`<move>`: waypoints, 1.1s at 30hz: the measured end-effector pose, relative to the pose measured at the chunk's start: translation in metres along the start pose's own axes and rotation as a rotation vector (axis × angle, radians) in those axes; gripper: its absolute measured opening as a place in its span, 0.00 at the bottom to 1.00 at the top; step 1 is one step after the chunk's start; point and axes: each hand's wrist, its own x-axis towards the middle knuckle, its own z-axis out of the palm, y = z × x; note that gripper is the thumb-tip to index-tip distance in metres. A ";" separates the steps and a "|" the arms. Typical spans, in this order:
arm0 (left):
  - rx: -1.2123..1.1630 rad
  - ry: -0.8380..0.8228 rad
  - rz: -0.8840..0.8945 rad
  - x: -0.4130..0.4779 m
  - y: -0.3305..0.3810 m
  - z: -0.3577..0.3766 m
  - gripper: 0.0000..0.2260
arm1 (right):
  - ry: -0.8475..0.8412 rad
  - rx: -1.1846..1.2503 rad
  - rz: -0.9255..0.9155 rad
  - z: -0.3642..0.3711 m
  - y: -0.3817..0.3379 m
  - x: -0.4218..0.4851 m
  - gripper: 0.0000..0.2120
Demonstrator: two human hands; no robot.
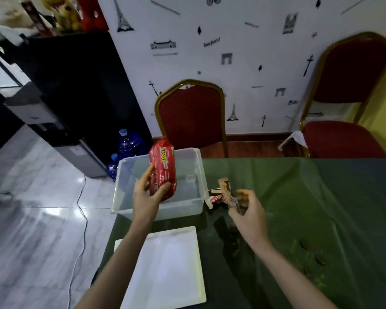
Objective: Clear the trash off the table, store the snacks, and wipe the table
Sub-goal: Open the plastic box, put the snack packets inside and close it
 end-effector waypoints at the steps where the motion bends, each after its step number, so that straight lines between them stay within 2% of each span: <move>1: 0.120 0.005 -0.005 0.009 -0.008 -0.006 0.30 | -0.003 0.021 -0.049 0.009 -0.013 0.004 0.19; 4: 0.462 -0.072 0.023 0.026 -0.025 -0.018 0.30 | -0.033 0.033 -0.262 0.037 -0.048 0.017 0.16; 6: 0.614 -0.135 0.065 0.029 -0.029 -0.019 0.25 | -0.099 -0.029 -0.391 0.058 -0.065 0.027 0.16; 10: 0.635 -0.123 0.096 0.029 -0.035 -0.021 0.12 | -0.203 -0.277 -0.446 0.101 -0.072 0.043 0.13; 13: 0.605 -0.093 0.072 0.037 -0.037 -0.028 0.08 | -0.273 -0.434 -0.416 0.122 -0.064 0.053 0.11; 16: 0.610 -0.072 0.070 0.043 -0.042 -0.033 0.05 | -0.308 -0.303 -0.502 0.119 -0.065 0.054 0.08; 17: 0.613 -0.053 0.073 0.041 -0.042 -0.036 0.04 | -0.282 -0.215 -0.556 0.112 -0.069 0.050 0.07; 19: 0.622 -0.029 0.101 0.035 -0.046 -0.036 0.04 | -0.122 -0.118 -0.616 0.093 -0.062 0.043 0.05; 21: 0.620 -0.012 0.139 0.031 -0.050 -0.031 0.05 | 0.075 -0.146 -0.526 0.069 -0.041 0.048 0.06; 23: 0.621 0.018 0.179 0.032 -0.050 -0.026 0.05 | 0.144 -0.294 -0.343 0.051 -0.013 0.063 0.07; 25: 0.627 0.056 0.202 0.032 -0.051 -0.023 0.04 | -0.044 -0.485 -0.245 0.047 0.009 0.076 0.15; 28: 0.630 0.062 0.187 0.031 -0.054 -0.020 0.05 | -0.411 -0.766 -0.230 0.062 0.024 0.081 0.27; 30: 0.632 0.056 0.179 0.030 -0.054 -0.019 0.05 | -0.449 -0.895 -0.228 0.072 0.031 0.081 0.28; 33: 0.627 0.036 0.178 0.032 -0.054 -0.020 0.05 | -0.322 -0.986 -0.224 0.078 0.037 0.081 0.24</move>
